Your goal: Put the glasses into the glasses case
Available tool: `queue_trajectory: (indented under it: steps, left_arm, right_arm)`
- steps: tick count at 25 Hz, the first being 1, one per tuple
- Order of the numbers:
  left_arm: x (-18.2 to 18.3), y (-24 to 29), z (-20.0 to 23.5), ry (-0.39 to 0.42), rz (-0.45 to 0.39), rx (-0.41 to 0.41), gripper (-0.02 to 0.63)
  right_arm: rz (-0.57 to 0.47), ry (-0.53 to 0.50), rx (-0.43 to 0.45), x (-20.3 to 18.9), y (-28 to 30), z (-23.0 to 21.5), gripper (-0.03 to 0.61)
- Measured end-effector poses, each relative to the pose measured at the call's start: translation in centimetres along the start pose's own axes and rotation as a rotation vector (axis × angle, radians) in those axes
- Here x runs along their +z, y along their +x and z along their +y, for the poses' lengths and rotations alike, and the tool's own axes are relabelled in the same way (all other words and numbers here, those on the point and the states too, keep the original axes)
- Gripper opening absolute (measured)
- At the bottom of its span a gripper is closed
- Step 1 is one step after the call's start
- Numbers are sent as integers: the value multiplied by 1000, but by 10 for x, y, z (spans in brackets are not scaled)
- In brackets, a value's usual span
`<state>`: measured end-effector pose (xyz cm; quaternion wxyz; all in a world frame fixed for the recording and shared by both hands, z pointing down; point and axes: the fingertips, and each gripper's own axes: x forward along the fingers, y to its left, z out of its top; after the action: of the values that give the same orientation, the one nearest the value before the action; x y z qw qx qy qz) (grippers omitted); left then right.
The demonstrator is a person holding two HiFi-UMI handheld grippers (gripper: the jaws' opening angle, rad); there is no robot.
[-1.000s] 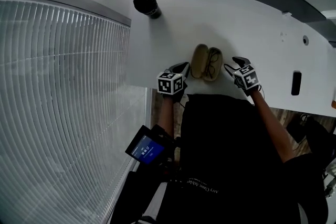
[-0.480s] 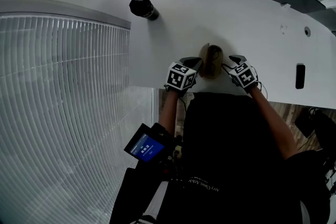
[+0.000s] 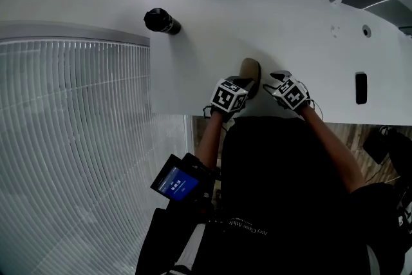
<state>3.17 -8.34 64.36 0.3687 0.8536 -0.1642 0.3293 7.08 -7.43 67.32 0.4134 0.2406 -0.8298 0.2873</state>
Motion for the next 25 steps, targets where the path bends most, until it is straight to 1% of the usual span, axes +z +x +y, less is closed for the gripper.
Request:
queue_trajectory:
  steps: [2, 5, 9, 12, 15, 17, 19, 21, 22, 23, 24, 25]
  left_arm:
    - [-1, 7, -4, 0, 19, 3, 8]
    - [-3, 18, -4, -26, 30, 3, 8]
    - [-5, 26, -2, -54, 26, 10, 8]
    - [-4, 29, -2, -54, 19, 18, 8]
    - [-4, 27, -1, -68, 12, 22, 8]
    - [-2, 24, 0, -85, -6, 34, 8]
    - [8, 17, -3, -87, -53, 43, 8]
    - [27, 6, -13, -69, -131, 28, 8]
    - [39, -1, -20, -53, -175, 17, 8]
    - [52, -9, -26, -32, -220, 8, 8]
    - [65, -17, -33, -8, -264, 3, 8]
    - [77, -24, -40, 17, -307, 2, 8]
  right_arm:
    - [-14, 35, -9, -6, -9, -9, 221]
    - [-24, 76, -33, -18, -18, -21, 221]
    - [-16, 111, -41, -35, -23, -25, 221]
    - [-8, 122, -38, -45, -24, -26, 221]
    - [-16, 128, -34, -45, -24, -26, 221]
    - [-40, 129, -36, -39, -26, -27, 221]
    - [-96, 119, -48, -28, -35, -30, 221]
    - [-205, 119, -61, -5, -57, -33, 215]
    - [-276, 122, -70, 8, -72, -34, 194]
    - [-351, 126, -82, 21, -90, -35, 140]
    - [-427, 134, -99, 33, -110, -36, 69]
    - [-500, 143, -120, 42, -130, -38, 33]
